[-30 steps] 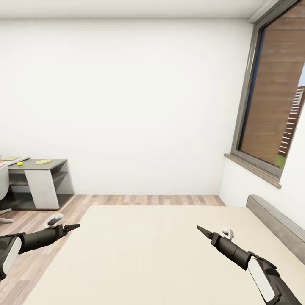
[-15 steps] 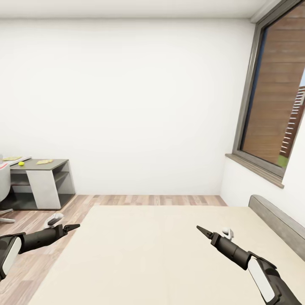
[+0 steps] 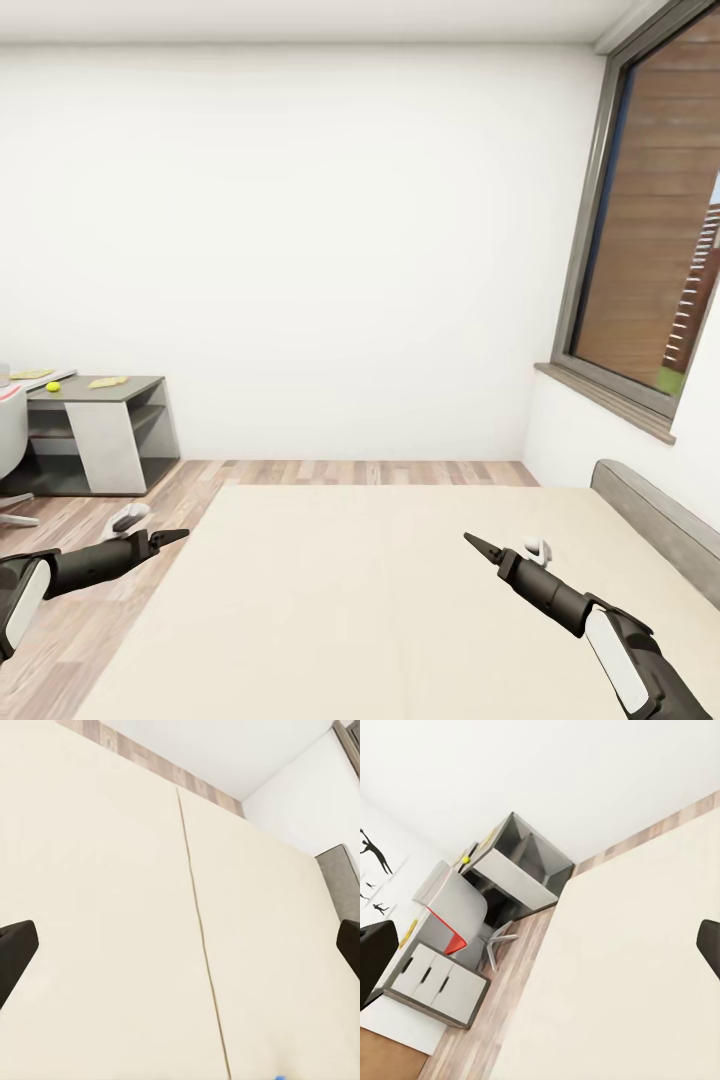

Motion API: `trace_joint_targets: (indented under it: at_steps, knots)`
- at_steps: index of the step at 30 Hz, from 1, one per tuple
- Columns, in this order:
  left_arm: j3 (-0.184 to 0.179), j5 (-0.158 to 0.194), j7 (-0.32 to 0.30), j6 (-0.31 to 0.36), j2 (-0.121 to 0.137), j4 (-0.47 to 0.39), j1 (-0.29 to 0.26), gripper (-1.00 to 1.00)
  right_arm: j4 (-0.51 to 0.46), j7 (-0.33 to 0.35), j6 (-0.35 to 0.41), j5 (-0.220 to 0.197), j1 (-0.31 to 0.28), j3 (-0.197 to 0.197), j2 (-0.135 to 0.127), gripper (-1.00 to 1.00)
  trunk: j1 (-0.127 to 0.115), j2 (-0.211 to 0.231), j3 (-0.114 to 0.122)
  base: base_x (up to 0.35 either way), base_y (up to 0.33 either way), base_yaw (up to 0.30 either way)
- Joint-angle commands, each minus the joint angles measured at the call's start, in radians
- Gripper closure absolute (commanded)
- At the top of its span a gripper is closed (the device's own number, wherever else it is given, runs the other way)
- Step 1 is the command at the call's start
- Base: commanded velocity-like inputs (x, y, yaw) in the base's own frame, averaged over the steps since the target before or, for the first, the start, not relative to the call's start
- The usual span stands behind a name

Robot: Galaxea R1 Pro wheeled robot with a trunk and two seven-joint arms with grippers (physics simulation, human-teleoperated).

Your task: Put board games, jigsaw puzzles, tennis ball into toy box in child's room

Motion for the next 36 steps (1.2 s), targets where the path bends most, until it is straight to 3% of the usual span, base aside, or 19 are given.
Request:
trace_joint_targets:
  at_steps: [1,22,30,36]
  knots:
    - [0.001,0.002,-0.002,0.005,0.000,0.000,-0.001,-1.00,0.000,0.001,0.008,-0.006,-0.001,-0.001,0.000,-1.00,0.000,-0.001,-0.002,0.000,0.065,0.000]
    - [0.002,0.002,-0.003,0.004,-0.001,-0.001,-0.001,-1.00,0.002,-0.028,0.012,-0.004,-0.001,-0.001,-0.002,-1.00,0.000,-0.001,-0.002,0.000,0.010,0.000]
    - [0.003,0.002,-0.005,0.005,-0.003,-0.002,-0.001,-1.00,0.004,-0.194,0.040,0.040,-0.019,-0.001,-0.005,-1.00,0.000,-0.001,-0.002,0.000,0.000,0.000]
    - [0.002,0.002,-0.039,0.007,-0.003,-0.003,-0.001,-1.00,0.011,-0.363,0.142,0.085,-0.048,-0.001,-0.002,-1.00,0.000,-0.001,-0.002,0.000,0.000,0.000]
